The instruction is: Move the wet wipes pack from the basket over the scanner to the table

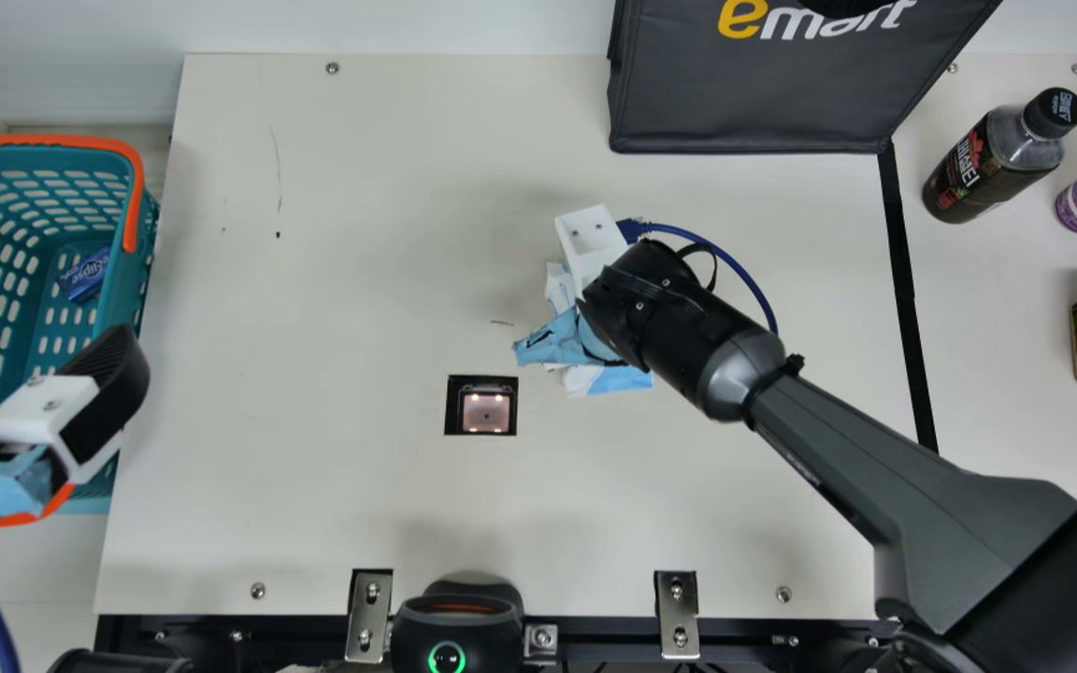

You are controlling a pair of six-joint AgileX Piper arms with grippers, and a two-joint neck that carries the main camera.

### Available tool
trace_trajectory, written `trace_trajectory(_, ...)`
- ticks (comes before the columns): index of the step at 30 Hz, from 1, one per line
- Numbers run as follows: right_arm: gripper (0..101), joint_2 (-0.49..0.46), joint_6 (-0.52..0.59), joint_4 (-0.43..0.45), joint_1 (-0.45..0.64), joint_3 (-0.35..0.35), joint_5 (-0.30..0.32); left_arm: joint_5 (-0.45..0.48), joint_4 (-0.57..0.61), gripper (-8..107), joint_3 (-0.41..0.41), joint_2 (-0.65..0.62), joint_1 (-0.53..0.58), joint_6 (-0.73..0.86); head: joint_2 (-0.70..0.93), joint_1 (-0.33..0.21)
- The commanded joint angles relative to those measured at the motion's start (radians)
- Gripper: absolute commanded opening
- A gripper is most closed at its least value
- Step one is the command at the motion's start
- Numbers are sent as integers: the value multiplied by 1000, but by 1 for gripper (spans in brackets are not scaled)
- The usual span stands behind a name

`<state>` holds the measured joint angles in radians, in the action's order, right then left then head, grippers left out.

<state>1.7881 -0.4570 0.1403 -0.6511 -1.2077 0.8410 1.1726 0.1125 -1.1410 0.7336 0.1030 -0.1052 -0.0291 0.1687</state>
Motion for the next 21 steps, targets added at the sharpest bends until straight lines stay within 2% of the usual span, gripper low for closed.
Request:
trace_trajectory(1,0,-16,-1,6,-1,-1,7,0,0,90,0,0,0,0,2,-30)
trace_trajectory(9,0,-95,22,-5,-4,-15,47,0,0,90,0,0,0,0,2,-30)
trace_trajectory(13,0,-127,62,-37,10,-23,61,0,0,90,0,0,0,0,-92,-30)
trace_trajectory(17,0,-163,164,-129,76,-15,54,0,0,90,0,0,0,0,-185,-30)
trace_trajectory(21,0,-211,312,-261,198,17,47,0,0,90,0,0,0,0,-278,-30)
